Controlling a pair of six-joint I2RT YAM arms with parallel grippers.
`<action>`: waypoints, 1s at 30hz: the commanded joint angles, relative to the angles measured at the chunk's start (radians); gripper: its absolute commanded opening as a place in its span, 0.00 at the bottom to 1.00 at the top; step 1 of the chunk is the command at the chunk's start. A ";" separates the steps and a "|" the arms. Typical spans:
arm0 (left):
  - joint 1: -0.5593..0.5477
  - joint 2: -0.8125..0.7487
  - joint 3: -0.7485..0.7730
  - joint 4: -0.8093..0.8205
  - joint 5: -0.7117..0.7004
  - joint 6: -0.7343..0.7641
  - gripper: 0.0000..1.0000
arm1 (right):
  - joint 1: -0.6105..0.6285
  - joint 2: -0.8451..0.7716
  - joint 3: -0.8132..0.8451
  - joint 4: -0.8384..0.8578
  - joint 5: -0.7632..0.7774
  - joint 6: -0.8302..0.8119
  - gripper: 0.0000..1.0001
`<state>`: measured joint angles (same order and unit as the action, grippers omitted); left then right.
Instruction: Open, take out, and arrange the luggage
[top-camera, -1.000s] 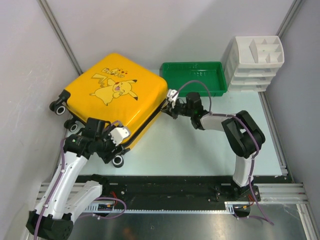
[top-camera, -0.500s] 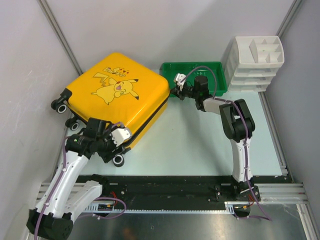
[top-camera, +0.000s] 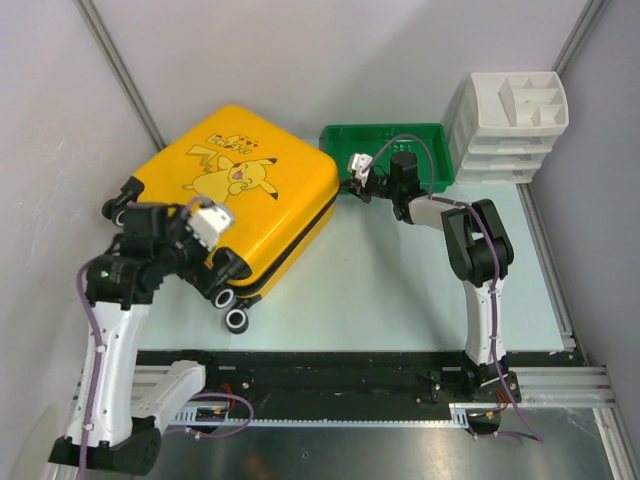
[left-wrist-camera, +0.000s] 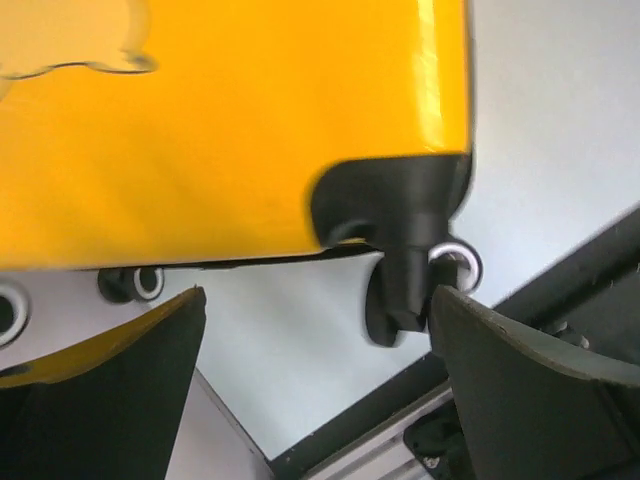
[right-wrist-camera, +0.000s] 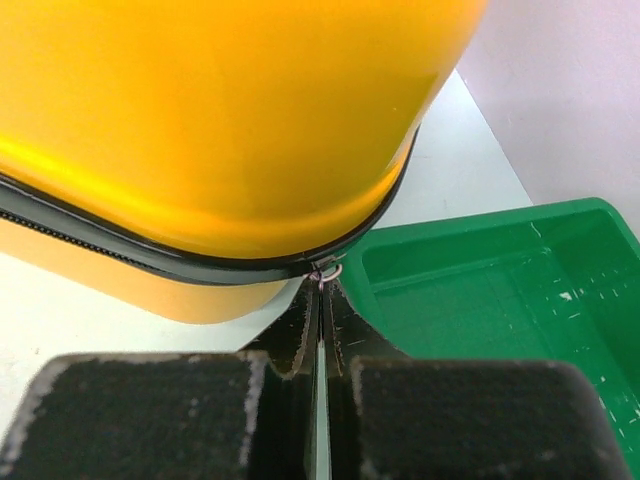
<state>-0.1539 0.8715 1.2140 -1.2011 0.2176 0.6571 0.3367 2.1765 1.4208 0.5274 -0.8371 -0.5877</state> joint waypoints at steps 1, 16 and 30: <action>0.198 0.104 0.245 0.044 0.091 -0.173 1.00 | 0.004 -0.084 -0.022 -0.047 -0.072 -0.040 0.00; 0.313 1.130 1.274 0.300 0.177 -0.628 1.00 | 0.081 -0.224 -0.158 -0.214 -0.183 -0.146 0.00; 0.258 1.416 1.277 0.492 0.390 -0.714 1.00 | 0.165 -0.356 -0.229 -0.450 -0.230 -0.260 0.00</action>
<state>0.1413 2.2608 2.5015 -0.7624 0.5232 0.0044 0.4152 1.9209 1.2201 0.2123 -0.8879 -0.7815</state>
